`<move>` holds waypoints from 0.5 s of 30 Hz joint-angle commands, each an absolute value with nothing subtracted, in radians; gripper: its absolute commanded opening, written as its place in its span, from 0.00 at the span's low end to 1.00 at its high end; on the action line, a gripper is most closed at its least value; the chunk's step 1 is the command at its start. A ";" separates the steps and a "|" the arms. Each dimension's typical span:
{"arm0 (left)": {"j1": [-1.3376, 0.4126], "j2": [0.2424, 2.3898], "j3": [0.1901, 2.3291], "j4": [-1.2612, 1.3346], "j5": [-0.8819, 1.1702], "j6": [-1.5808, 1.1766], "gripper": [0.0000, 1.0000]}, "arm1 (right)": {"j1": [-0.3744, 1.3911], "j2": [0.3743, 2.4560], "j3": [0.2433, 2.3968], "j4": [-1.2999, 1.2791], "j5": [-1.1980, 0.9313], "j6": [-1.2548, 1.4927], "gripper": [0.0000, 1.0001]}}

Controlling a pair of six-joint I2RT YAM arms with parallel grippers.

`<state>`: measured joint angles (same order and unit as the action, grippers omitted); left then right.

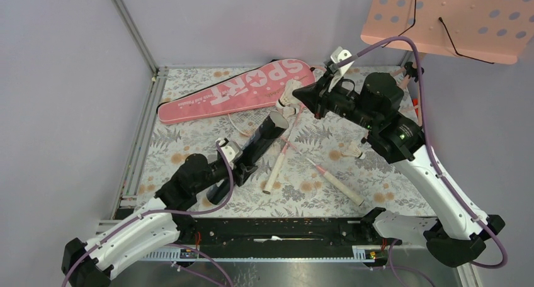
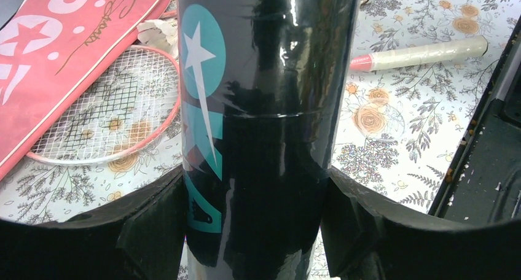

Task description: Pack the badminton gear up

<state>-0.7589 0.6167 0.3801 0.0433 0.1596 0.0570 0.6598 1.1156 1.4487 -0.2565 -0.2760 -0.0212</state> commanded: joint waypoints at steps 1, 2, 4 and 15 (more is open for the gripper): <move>-0.757 0.577 0.404 0.123 0.196 0.072 0.31 | 0.656 1.120 1.439 -0.256 -0.340 -0.006 0.00; -0.758 0.569 0.399 0.129 0.196 0.072 0.31 | 0.656 1.118 1.432 -0.256 -0.342 -0.006 0.00; -0.758 0.556 0.392 0.136 0.194 0.073 0.31 | 0.656 1.112 1.425 -0.260 -0.351 -0.006 0.00; -0.758 0.574 0.394 0.149 0.180 0.074 0.30 | 0.656 1.107 1.444 -0.279 -0.464 0.025 0.00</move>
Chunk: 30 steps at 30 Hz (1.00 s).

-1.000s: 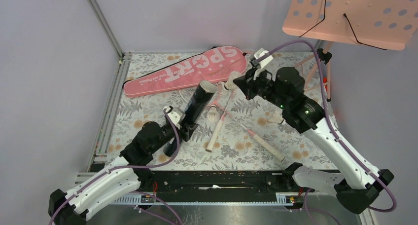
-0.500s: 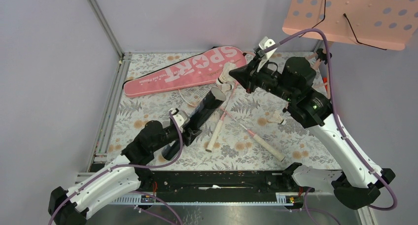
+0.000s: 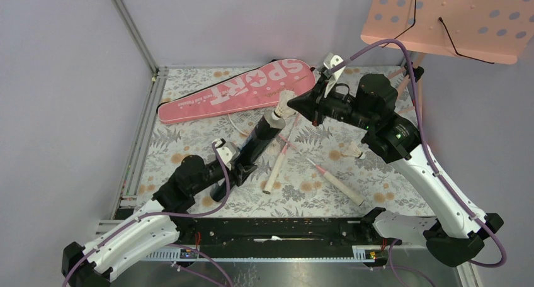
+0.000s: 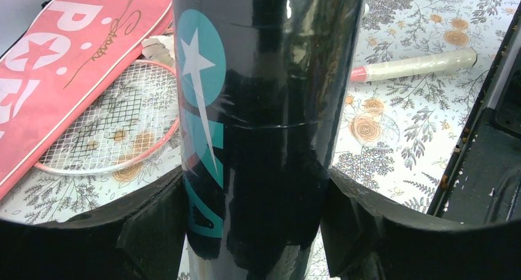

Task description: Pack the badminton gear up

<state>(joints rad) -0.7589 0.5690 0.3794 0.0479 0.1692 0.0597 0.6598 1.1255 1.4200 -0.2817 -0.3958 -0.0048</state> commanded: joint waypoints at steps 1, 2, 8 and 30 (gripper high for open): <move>-0.757 0.574 0.394 0.149 0.182 0.074 0.30 | 0.656 1.105 1.444 -0.282 -0.471 0.030 0.00; -0.757 0.573 0.393 0.149 0.182 0.074 0.30 | 0.656 1.106 1.442 -0.284 -0.482 0.035 0.00; -0.758 0.560 0.396 0.139 0.192 0.069 0.30 | 0.657 1.124 1.447 -0.321 -0.563 0.063 0.00; -0.758 0.463 0.343 0.179 0.296 0.083 0.29 | 0.659 1.327 1.516 -0.469 -0.778 0.196 0.00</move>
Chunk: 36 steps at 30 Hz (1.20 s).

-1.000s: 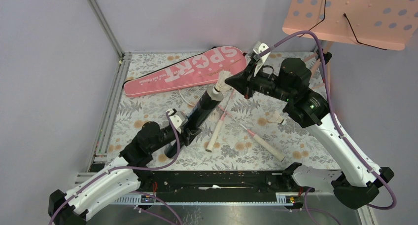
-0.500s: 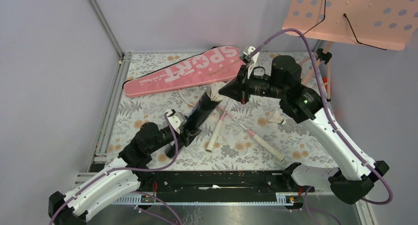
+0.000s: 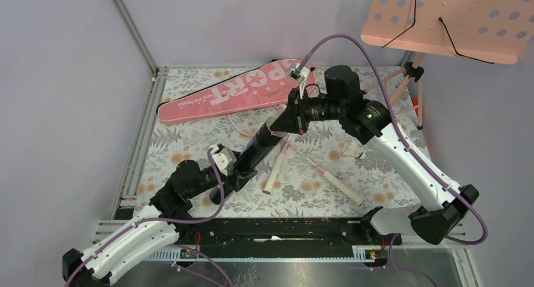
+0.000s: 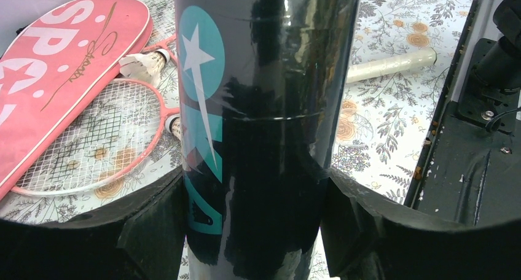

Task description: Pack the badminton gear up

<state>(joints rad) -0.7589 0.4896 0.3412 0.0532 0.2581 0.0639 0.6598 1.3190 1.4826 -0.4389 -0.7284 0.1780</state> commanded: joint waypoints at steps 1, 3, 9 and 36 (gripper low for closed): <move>-0.757 0.461 0.341 0.181 0.296 0.083 0.29 | 0.660 1.325 1.507 -0.461 -0.782 0.201 0.00; -0.758 0.455 0.338 0.185 0.299 0.083 0.29 | 0.668 1.325 1.493 -0.450 -0.797 0.207 0.00; -0.757 0.442 0.328 0.200 0.308 0.080 0.29 | 0.717 1.361 1.502 -0.464 -0.799 0.207 0.00; -0.756 0.387 0.328 0.205 0.154 0.048 0.28 | 0.725 1.210 1.741 -0.664 -0.346 0.132 0.97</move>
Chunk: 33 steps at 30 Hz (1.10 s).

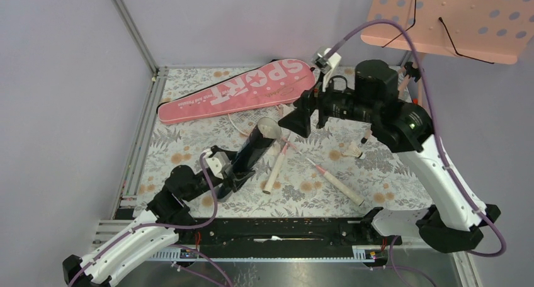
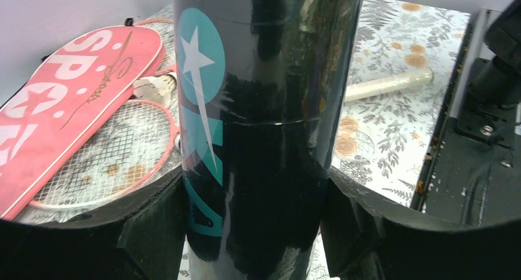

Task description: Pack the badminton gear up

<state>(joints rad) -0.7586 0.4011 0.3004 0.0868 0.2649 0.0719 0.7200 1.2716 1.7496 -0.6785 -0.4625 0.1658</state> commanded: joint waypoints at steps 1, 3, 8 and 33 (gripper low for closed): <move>-0.757 0.382 0.327 0.217 0.092 0.032 0.28 | 0.725 1.195 1.708 -0.643 -0.314 0.127 0.99; -0.758 0.369 0.326 0.235 -0.065 0.005 0.29 | 0.725 1.165 1.611 -0.591 -0.245 0.131 1.00; -0.756 0.343 0.362 0.195 -0.370 -0.086 0.27 | 0.725 1.093 1.235 -0.323 -0.117 0.197 1.00; -0.757 0.389 0.339 0.245 -0.394 -0.054 0.28 | 0.782 1.732 1.089 0.082 -0.122 -0.784 0.92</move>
